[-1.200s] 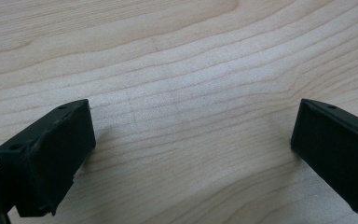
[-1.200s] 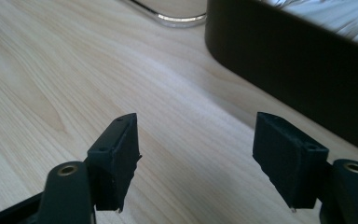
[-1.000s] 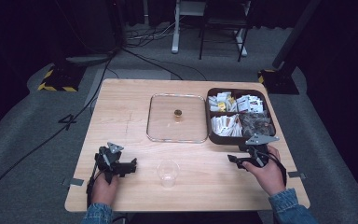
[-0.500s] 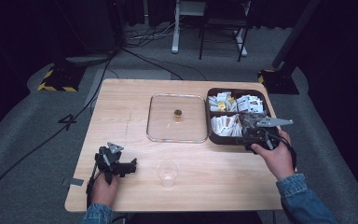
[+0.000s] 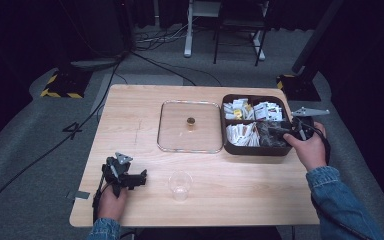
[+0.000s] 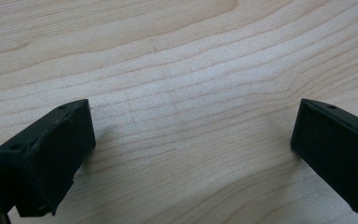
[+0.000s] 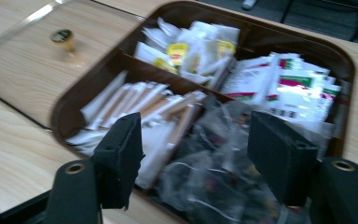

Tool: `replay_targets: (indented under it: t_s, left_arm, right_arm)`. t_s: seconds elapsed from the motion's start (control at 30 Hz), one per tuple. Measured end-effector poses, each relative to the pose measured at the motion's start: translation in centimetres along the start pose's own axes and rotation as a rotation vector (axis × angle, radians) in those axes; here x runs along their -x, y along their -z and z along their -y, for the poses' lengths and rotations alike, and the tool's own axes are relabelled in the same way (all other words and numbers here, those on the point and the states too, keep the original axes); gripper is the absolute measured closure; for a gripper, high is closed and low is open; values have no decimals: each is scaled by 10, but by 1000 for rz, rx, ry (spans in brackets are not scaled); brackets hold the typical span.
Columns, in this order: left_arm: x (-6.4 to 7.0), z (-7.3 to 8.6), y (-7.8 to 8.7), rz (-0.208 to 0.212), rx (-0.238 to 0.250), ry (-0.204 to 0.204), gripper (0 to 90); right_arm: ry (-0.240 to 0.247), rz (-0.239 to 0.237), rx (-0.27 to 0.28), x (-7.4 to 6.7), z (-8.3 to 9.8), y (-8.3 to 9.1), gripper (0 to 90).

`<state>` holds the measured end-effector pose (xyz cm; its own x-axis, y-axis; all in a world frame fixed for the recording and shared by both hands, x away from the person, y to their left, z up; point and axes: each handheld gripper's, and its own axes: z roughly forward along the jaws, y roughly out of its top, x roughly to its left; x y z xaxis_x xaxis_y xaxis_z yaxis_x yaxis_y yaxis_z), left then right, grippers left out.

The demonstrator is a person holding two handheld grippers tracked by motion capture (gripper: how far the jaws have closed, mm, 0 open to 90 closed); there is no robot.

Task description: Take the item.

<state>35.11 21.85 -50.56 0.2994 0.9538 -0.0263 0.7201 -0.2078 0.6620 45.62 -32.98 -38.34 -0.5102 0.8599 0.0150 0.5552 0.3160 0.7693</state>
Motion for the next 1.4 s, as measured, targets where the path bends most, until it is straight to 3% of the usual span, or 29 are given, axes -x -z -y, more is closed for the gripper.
replay_targets:
  t_s: [0.27, 0.47, 0.87, 1.0, 1.4]
  left_arm:
    - [0, 0, 0, -3, 1, -2, 0]
    - [0, 0, 0, -3, 1, -2, 0]
    - [0, 0, 0, -3, 1, -2, 0]
    - [0, 0, 0, -3, 1, -2, 0]
    - [0, 0, 0, -3, 1, -2, 1]
  right_arm:
    - [-20, 52, -49, 23, 5, -9, 394]
    - [-39, 73, -85, 38, 13, -24, 504]
    - [-54, 66, -156, 40, 23, -44, 593]
    - [-49, 55, -161, 40, 23, -45, 725]
    - [-41, 44, -123, 37, 17, -35, 753]
